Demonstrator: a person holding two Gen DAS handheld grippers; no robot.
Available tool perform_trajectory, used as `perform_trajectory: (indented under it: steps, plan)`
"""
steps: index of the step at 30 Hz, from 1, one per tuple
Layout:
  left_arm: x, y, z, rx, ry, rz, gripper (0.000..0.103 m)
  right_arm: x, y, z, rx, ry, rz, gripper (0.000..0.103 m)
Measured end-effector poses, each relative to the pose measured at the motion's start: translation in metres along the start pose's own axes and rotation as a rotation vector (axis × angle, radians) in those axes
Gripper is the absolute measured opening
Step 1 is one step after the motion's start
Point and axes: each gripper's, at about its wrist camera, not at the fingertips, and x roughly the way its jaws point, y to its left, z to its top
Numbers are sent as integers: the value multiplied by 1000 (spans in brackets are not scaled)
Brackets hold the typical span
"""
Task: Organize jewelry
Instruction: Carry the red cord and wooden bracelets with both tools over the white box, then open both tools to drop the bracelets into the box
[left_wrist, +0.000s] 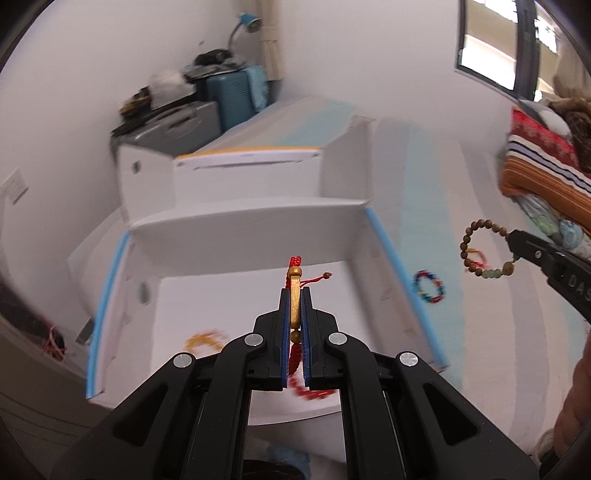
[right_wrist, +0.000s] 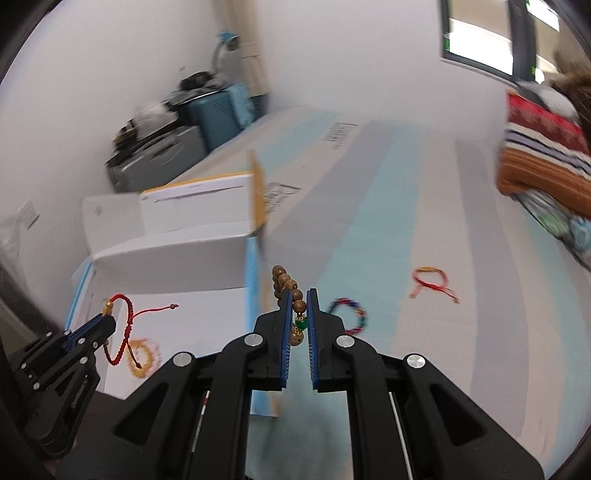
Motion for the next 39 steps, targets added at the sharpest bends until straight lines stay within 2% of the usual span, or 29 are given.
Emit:
perform_trajectory:
  steps: [8, 15, 27, 39]
  plan:
    - [10, 68, -18, -83, 40, 91, 4, 29, 58, -8, -94, 46, 36, 7]
    - [23, 89, -27, -89, 80, 121, 4, 63, 83, -22, -139, 109, 27, 7]
    - [58, 86, -40, -68, 147, 107, 4, 110, 93, -46, -156, 228, 24, 7]
    - [74, 81, -42, -64, 172, 108, 4, 124, 98, -52, -174, 264, 14, 7]
